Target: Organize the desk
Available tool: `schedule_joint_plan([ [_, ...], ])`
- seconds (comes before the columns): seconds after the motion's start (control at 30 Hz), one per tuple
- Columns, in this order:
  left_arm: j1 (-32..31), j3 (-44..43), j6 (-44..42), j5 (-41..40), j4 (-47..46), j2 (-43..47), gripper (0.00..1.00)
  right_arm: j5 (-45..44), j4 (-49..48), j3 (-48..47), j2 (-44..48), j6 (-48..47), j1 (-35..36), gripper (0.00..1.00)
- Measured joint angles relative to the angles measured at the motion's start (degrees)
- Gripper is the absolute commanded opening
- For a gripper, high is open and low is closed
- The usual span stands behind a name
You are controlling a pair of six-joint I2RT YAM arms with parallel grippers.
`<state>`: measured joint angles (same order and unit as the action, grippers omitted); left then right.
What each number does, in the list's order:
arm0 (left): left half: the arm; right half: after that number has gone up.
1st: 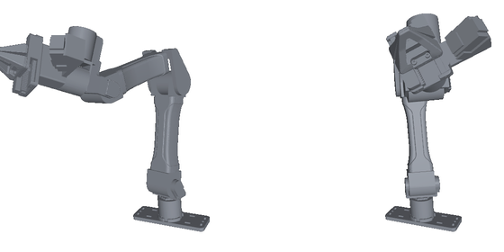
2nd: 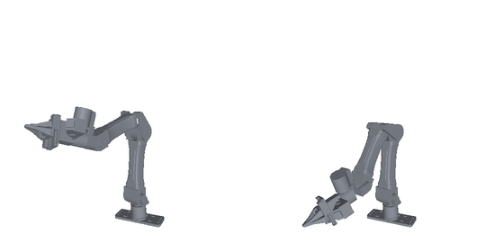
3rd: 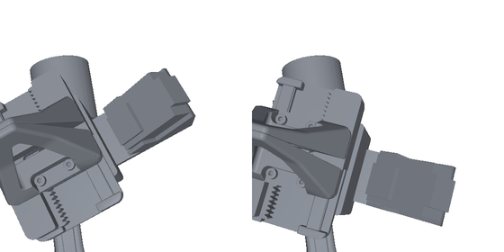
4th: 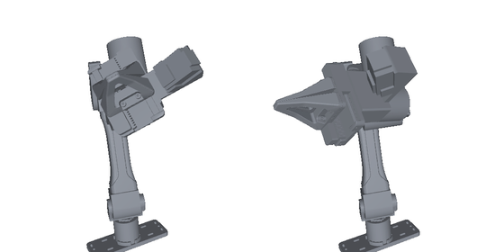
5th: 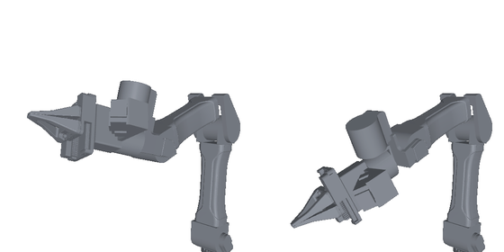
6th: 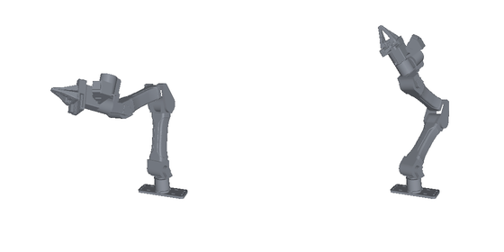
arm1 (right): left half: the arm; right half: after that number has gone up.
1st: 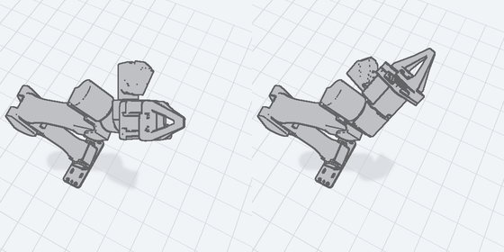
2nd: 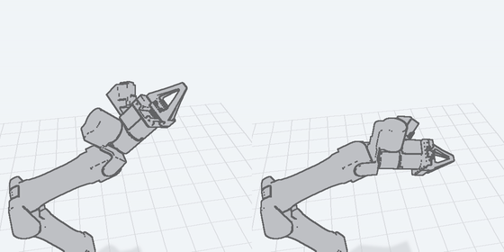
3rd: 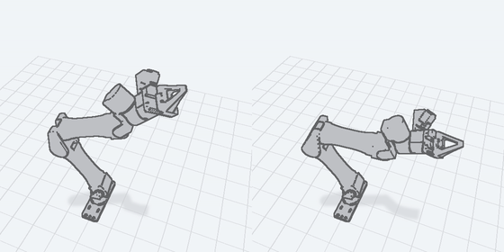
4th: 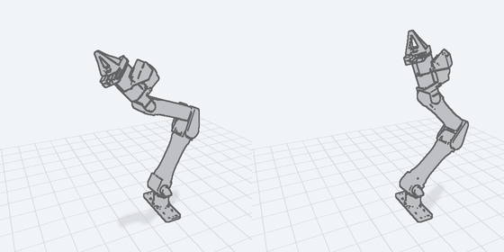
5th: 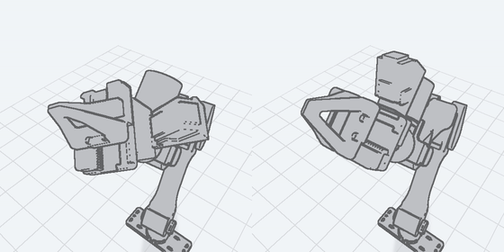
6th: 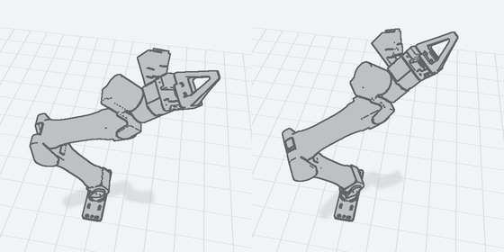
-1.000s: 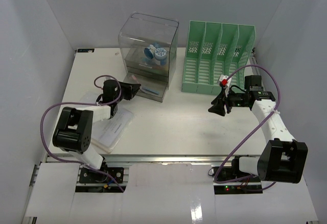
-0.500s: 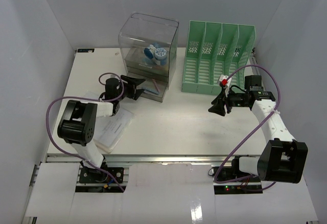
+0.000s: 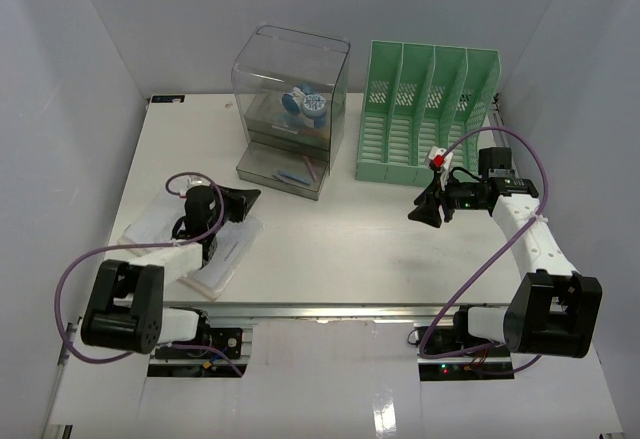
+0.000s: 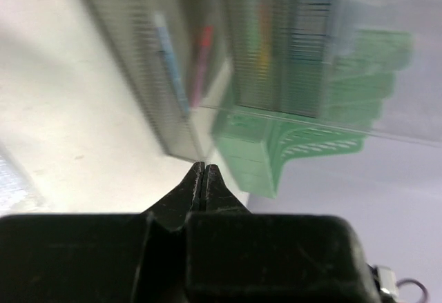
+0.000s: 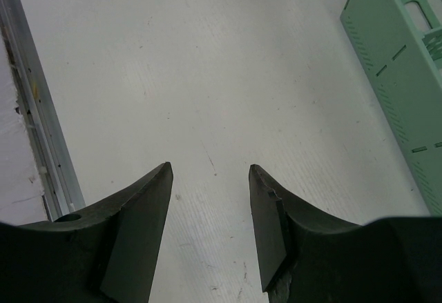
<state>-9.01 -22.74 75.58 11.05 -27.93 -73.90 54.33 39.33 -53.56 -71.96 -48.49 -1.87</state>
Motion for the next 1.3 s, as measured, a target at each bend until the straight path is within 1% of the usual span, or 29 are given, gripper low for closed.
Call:
schedule_joint_plan([
  [0.2,0.2,-2.7,0.5,2.5,1.1,-13.2,0.0,-0.2,0.0,0.0,-0.2,0.0,0.0,0.56],
  [0.33,0.2,-9.1,0.1,3.9,0.8,-21.2,0.0,-0.2,0.0,0.0,-0.2,0.0,0.0,0.56],
  [0.5,0.2,-16.3,0.1,5.9,-1.3,-28.8,0.01,-0.3,0.0,0.0,-0.4,0.0,0.0,0.56],
  [0.63,0.2,-20.4,1.2,7.8,-2.8,-34.4,0.03,-0.4,0.0,0.0,-0.5,0.0,0.0,0.56],
  [0.7,0.3,-22.0,2.0,8.8,-3.7,-36.8,0.07,-0.4,0.0,0.0,-0.5,0.0,0.0,0.56],
  [0.8,0.3,-25.0,3.1,10.3,-5.0,-40.2,0.17,-0.4,0.0,0.0,-0.6,0.0,0.0,0.56],
  [1.03,0.3,-31.8,5.0,12.5,-7.6,-44.7,0.29,-0.7,0.0,0.0,-1.4,0.0,0.0,0.56],
  [1.17,0.3,-36.3,5.5,13.4,-8.1,-47.7,0.34,-1.1,0.0,0.0,-1.6,0.0,0.0,0.56],
  [1.3,0.3,-38.2,6.0,13.9,-8.1,-49.1,0.37,-1.4,0.0,0.0,-1.6,0.0,-0.1,0.56],
])
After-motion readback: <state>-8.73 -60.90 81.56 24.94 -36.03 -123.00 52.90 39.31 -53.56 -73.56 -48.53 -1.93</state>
